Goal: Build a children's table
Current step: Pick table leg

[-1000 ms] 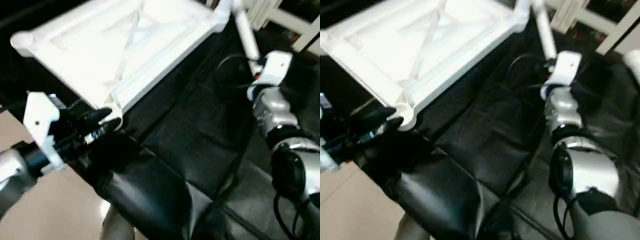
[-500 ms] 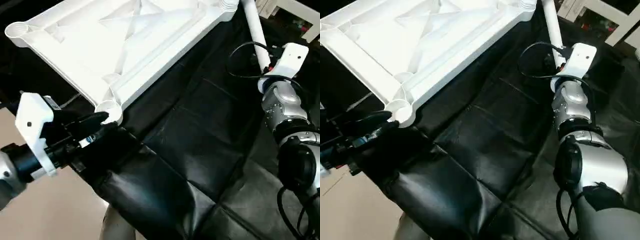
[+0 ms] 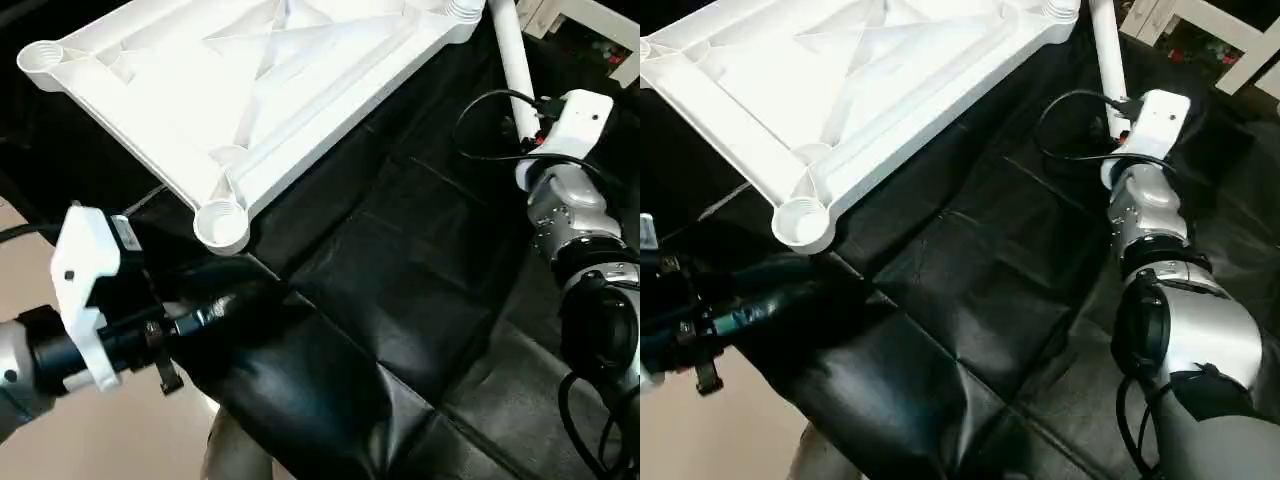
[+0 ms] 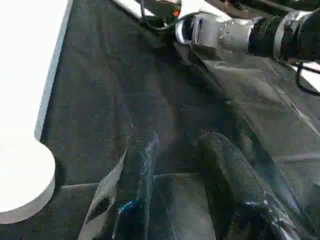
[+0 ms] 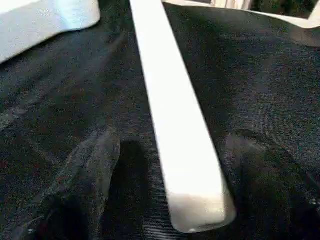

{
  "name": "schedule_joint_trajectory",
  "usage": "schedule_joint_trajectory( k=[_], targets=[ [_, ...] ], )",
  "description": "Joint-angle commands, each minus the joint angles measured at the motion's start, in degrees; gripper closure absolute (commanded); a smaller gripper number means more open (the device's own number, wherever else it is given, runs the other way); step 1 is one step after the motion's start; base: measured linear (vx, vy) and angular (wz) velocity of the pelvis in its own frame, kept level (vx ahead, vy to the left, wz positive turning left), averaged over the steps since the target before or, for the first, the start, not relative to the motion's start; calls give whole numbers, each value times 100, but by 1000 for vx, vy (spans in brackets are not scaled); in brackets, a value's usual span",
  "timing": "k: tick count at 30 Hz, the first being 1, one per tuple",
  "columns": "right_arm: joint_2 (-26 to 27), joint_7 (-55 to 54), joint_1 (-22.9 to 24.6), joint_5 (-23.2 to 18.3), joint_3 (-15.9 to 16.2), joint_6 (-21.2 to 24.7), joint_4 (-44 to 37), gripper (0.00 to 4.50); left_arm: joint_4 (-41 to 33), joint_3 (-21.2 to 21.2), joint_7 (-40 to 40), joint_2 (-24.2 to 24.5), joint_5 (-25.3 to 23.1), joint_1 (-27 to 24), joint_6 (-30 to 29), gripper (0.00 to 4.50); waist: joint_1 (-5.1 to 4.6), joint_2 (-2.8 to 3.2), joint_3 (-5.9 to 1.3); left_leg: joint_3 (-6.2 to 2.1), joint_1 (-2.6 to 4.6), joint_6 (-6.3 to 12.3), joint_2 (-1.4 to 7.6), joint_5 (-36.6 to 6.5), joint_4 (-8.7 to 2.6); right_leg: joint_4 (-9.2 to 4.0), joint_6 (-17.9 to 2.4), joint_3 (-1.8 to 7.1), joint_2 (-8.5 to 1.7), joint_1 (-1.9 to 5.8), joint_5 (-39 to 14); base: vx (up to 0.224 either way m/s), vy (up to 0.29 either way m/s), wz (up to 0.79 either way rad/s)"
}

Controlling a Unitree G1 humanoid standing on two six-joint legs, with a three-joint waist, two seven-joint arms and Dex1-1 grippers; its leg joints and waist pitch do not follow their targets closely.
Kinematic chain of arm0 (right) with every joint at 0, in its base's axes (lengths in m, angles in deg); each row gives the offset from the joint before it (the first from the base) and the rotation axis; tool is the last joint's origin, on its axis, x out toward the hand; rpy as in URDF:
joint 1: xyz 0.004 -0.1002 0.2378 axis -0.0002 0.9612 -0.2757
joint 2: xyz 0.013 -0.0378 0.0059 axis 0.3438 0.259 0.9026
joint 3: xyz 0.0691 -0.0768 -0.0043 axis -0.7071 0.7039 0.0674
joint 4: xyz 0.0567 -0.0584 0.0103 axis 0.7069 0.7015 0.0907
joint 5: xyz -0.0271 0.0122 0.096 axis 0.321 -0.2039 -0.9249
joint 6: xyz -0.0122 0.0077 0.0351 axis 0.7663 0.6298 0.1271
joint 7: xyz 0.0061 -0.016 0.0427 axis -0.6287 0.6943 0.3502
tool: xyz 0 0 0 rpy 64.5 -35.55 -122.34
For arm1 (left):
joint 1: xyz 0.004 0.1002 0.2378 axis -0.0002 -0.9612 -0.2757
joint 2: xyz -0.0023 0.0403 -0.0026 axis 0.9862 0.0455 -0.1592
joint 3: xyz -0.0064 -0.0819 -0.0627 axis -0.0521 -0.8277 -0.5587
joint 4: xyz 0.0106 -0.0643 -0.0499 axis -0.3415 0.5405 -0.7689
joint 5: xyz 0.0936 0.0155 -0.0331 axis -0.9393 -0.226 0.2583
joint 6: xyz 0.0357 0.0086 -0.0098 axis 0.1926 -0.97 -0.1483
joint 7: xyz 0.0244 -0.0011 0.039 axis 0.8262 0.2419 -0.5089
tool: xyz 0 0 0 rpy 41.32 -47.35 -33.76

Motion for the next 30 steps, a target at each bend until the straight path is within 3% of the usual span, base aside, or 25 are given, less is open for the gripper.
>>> schedule_joint_trajectory(
  k=[1, 16, 30],
  targets=[
    [-91, -56, 5, 35, -88, 130, 95, 110, -229, -55, 23, 68, 189, -121, -52, 287, 22, 45, -494, 4, 238, -5, -42, -84, -290, -164, -1377, 157, -219, 438, 1444, 0, 0, 0],
    [-80, -254, 124, 258, 12, 540, 127, 227, -240, 1, -66, 277, 313, -313, 70, 287, 24, 43, -513, 0, 240, -131, -53, -64, -284, -154, -1274, 152, -203, 442, 1517, 0, 0, 0],
    [-69, -238, 113, 305, -99, 514, 104, 328, -168, 133, -118, 367, 235, -304, 214, 287, 30, 31, -556, 3, 240, -120, -51, -106, -276, -148, -1289, 150, -212, 445, 1345, 0, 0, 0]
  ],
)
